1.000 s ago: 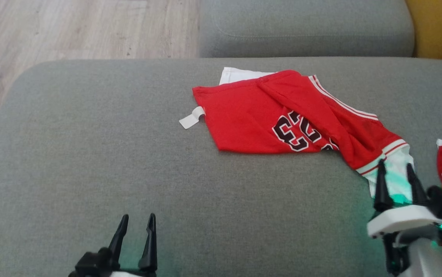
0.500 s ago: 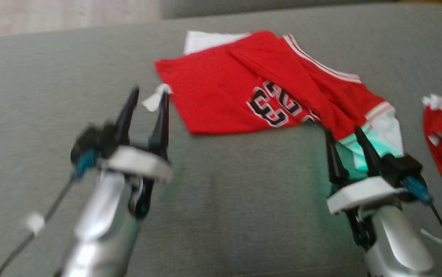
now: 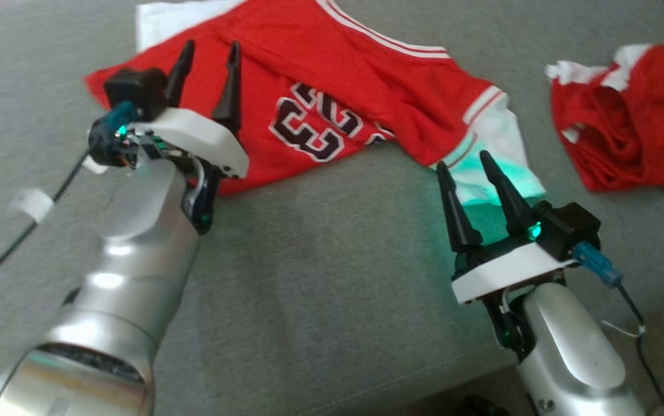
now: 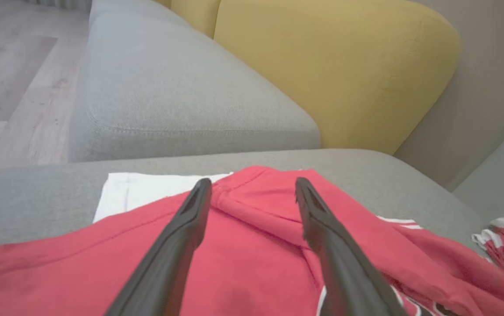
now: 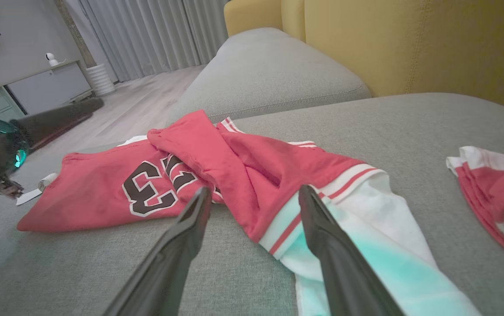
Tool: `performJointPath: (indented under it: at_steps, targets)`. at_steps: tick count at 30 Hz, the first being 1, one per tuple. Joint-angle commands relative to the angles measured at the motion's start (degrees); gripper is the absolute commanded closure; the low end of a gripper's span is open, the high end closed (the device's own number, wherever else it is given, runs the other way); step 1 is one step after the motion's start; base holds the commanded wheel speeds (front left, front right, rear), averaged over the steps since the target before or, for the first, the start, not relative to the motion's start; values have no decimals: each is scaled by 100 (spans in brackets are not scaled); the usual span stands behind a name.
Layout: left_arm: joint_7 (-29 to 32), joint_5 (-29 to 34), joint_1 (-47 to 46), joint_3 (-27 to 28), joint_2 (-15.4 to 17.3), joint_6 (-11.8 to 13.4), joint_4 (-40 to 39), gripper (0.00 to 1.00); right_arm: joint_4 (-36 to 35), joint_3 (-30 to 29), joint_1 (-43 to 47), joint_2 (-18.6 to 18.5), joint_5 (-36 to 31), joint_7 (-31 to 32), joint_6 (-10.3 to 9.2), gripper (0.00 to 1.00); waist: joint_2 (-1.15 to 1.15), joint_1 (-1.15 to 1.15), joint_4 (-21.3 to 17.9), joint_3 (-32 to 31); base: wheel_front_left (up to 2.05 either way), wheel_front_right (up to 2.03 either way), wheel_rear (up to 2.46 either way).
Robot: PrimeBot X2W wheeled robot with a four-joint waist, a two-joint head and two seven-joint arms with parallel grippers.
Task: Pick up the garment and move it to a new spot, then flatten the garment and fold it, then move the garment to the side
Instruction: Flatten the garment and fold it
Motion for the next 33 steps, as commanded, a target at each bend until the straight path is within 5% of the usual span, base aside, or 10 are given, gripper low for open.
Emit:
performJointPath:
  at_steps: [1, 10, 23, 24, 25, 26, 33]
  targets:
    - [68, -41, -320, 18, 111, -6, 22, 0, -250, 179, -200, -15, 50, -36, -4, 0, 0, -1, -263, 208, 0, 0, 0]
    - [649, -661, -928, 283, 148, -7, 952, 0, -607, 402, -188, -15, 125, -36, -4, 0, 0, -1, -648, 441, 0, 0, 0]
    - [1134, -1176, -950, -31, 132, -7, 762, 0, -644, 307, -125, -15, 83, -36, -4, 0, 0, -1, -748, 527, 0, 0, 0]
    - [1125, -1217, -949, -68, 132, -7, 712, 5, -649, 315, -136, -15, 92, -36, -4, 0, 0, -1, -755, 539, 0, 0, 0]
    - [1077, -1256, -953, -99, 138, -7, 657, 57, -656, 319, -147, -15, 100, -36, -4, 0, 0, -1, -757, 552, 0, 0, 0]
    - [980, -1276, -962, -131, 157, -7, 607, 96, -660, 321, -158, -15, 106, -36, -4, 0, 0, -1, -755, 565, 0, 0, 0]
    - [95, -1326, -1006, -299, 292, -7, 404, 100, -620, 171, -154, -15, 81, -36, -4, 0, 0, -1, -512, 487, 0, 0, 0]
